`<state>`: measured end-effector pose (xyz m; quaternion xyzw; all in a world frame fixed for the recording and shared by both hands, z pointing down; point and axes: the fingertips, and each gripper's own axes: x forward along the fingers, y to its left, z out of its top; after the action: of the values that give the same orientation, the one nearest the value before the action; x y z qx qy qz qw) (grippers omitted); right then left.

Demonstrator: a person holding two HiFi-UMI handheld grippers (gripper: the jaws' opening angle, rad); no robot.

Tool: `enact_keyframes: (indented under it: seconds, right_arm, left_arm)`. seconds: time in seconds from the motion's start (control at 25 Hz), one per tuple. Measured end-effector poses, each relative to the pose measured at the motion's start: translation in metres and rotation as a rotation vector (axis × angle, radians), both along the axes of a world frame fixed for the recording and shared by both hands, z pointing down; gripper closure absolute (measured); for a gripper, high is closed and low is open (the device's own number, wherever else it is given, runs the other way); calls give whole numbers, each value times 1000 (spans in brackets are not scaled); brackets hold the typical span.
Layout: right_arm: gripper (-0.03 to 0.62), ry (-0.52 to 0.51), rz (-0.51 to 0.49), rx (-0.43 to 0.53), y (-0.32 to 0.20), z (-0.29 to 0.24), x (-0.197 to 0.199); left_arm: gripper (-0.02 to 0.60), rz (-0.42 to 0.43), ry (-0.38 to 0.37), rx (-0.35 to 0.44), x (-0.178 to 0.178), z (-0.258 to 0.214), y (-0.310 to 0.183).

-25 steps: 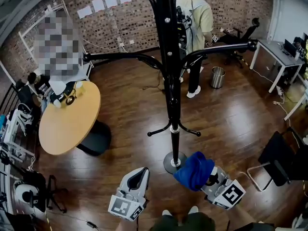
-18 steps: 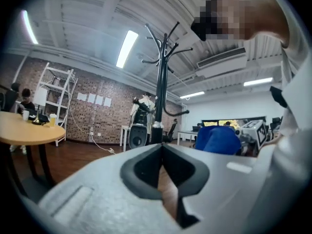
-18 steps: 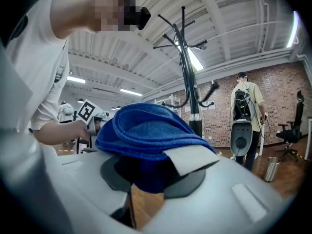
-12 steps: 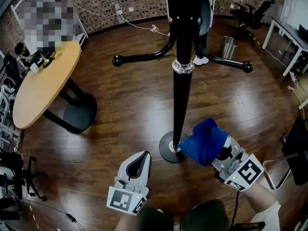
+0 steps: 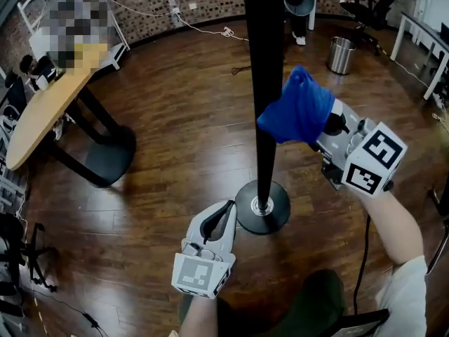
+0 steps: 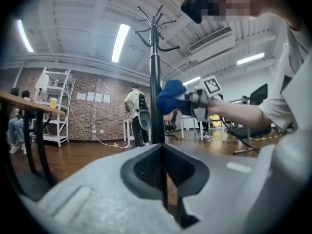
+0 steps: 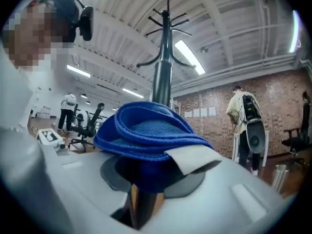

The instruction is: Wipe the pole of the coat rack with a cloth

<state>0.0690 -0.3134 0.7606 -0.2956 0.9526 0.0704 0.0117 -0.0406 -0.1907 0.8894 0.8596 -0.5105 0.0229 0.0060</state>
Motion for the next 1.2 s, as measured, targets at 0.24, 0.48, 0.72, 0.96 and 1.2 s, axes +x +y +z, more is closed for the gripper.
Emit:
enact_keyframes:
  seconds: [0.24, 0.48, 0.72, 0.96, 1.2]
  right_arm:
    - [487, 100, 94, -388, 17, 399, -7]
    - [488, 330, 97, -667, 55, 610, -22]
    - [487, 119, -20, -587, 63, 416, -72]
    - [487, 21, -79, 52, 52, -17, -127]
    - [487, -80, 69, 131, 29, -154, -100]
  left_arm:
    - [581, -59, 37, 57, -22, 47, -9]
    - [581, -68, 78, 51, -28, 63, -2]
    - [581, -110, 74, 51, -44, 72, 2]
    - [581, -187, 68, 42, -72, 96, -8]
    - [581, -185, 78, 44, -69, 94, -6]
